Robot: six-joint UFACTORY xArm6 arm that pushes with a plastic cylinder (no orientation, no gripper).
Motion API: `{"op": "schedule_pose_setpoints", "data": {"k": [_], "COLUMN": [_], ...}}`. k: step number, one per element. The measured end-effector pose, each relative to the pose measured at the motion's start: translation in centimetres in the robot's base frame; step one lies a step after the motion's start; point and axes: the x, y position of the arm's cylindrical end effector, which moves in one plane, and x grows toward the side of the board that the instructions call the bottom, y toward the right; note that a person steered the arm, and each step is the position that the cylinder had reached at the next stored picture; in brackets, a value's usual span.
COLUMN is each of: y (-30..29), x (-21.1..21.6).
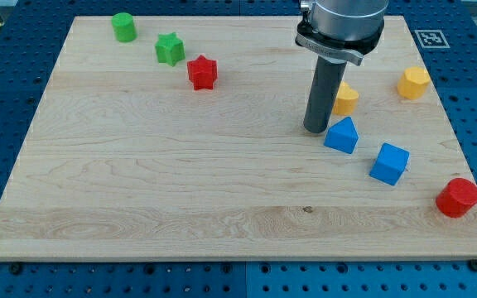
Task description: Slide yellow heart left a bit
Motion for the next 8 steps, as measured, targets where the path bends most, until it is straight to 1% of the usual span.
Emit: {"op": "schedule_pose_setpoints", "data": {"k": [1, 2, 4, 5, 6, 7, 8], "y": [-3.2, -2.4, 9.8, 12.8, 11.0, 5.2, 3.3], "x": [-4.8, -8.4, -8.7, -6.0, -4.4, -4.4, -4.5]}}
